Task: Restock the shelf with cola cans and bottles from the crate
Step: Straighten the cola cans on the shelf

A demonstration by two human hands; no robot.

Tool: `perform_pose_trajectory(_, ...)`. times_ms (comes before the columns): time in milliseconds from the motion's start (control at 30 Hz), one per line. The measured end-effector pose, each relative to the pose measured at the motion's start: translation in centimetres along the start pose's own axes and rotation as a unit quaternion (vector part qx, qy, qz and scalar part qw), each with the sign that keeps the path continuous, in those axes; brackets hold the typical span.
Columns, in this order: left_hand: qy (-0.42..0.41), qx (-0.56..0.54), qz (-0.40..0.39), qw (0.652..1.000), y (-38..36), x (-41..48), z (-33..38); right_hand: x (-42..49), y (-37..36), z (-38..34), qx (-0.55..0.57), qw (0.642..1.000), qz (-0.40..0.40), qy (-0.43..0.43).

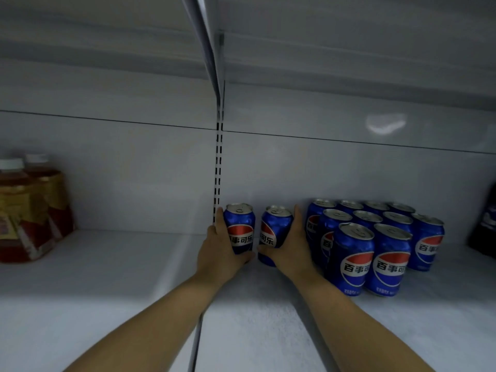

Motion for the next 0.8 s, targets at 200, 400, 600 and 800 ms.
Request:
perform_pose_trajectory(200,-0.016,-0.114,-0.043,0.992,0.4,0.4,-1.1,-0.2,0.7,0.2,0.036,0.999,-0.030,-0.012)
perform_pose_trajectory(400,-0.049,-0.105,-0.005,0.993,0.0,0.3,-0.4,-1.8,0.0,-0.6,-0.005,1.000,0.025,0.002)
perform_pose_trajectory(600,-0.063,-0.106,-0.004,0.992,0.5,0.4,-0.7,-1.3,-0.1,-1.2,0.000,0.998,0.015,0.057)
perform_pose_trajectory(800,-0.107,-0.167,0.027,0.980,2.7,-0.4,3.5,-3.9,2.5,-4.1,0.061,0.992,0.042,0.100)
Point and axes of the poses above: each hand's wrist, its own x-axis towards the middle knuckle, its own y-axis out of the back of the hand, z = x × y, the point moved 8 cm from there along x, towards the middle knuckle, and after that the axes turned 7 degrees about -y, right-handed, at the moved point
